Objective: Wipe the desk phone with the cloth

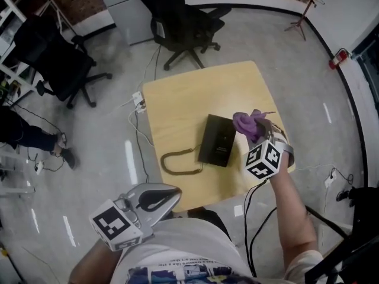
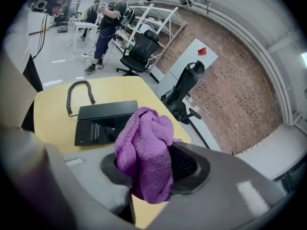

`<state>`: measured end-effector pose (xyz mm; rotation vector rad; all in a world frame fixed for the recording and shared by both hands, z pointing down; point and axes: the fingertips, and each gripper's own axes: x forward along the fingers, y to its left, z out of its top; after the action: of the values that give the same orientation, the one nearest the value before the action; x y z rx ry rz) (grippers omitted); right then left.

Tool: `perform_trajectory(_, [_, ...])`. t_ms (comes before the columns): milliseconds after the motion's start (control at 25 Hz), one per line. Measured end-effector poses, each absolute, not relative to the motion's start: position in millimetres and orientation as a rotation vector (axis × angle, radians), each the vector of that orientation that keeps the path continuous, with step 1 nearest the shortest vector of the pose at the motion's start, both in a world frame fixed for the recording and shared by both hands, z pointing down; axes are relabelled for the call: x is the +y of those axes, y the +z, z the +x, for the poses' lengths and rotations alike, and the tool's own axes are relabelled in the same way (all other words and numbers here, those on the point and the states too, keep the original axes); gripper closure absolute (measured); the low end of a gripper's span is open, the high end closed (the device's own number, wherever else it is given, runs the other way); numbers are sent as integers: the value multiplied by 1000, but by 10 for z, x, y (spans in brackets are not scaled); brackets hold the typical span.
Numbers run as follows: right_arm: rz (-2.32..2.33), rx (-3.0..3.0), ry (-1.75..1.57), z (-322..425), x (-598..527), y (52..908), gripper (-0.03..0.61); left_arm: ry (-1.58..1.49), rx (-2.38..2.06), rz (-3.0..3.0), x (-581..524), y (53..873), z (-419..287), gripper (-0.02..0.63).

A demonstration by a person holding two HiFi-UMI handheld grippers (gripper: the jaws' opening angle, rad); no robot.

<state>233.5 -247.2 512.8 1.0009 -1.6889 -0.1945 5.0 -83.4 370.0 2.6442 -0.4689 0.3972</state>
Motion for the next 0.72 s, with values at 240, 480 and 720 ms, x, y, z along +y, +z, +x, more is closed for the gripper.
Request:
perform_trajectory(240, [847, -1724, -320, 2181, -2978, 5090, 420, 396, -563, 2602, -912, 3594, -32, 609])
perform_trajectory(480, [629, -1774, -400, 1909, -3210, 5345, 420, 415, -648, 2579, -933, 3628, -126, 609])
perform_trajectory(720, [453, -1770, -406, 1765, -3250, 5729, 420, 405, -693, 2541, -940, 3604, -138, 609])
